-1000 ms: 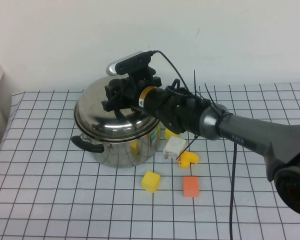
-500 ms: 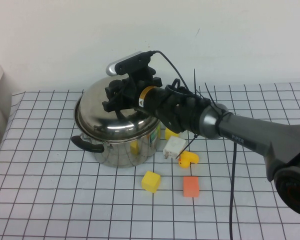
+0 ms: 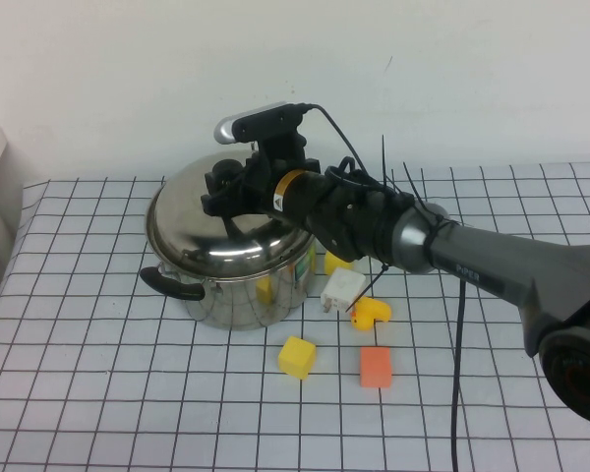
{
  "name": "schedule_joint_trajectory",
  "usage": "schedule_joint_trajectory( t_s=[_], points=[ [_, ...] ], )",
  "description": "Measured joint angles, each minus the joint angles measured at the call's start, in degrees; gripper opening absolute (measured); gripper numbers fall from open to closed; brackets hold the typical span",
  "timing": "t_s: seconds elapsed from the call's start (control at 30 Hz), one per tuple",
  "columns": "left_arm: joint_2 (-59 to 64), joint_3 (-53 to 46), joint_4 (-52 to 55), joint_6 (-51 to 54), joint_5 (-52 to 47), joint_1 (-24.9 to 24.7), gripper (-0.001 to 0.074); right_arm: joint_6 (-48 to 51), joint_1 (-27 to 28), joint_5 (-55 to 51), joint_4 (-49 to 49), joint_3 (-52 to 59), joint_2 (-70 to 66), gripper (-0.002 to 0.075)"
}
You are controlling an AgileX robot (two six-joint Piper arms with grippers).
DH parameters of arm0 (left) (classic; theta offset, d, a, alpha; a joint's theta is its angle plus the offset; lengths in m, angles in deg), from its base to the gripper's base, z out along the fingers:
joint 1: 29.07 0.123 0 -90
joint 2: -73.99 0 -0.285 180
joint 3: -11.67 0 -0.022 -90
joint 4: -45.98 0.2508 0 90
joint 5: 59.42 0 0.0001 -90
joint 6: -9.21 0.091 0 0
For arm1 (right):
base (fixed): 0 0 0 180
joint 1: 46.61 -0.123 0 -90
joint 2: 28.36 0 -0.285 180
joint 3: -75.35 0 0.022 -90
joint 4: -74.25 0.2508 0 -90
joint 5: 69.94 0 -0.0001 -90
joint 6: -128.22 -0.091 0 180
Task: Cover the pot
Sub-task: Place the pot lid on the pot
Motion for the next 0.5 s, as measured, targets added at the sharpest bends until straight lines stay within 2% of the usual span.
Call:
schedule_joint_trajectory(
  t_s=[0.13, 0.37, 0.5],
  points=[
    [0.0, 0.0, 0.0, 0.0, 0.0, 0.0, -0.0003, -1.98, 0.0, 0.0, 0.0, 0.0, 0.0, 0.0472],
    [0.0, 0.0, 0.0, 0.0, 0.0, 0.0, -0.0002, -2.13, 0.0, 0.11, -0.11, 0.0, 0.0, 0.0385],
    [0.0, 0.0, 0.0, 0.0, 0.0, 0.0, -0.0002, -0.39, 0.0, 0.56, -1.35, 0.0, 0.0, 0.0398]
  ],
)
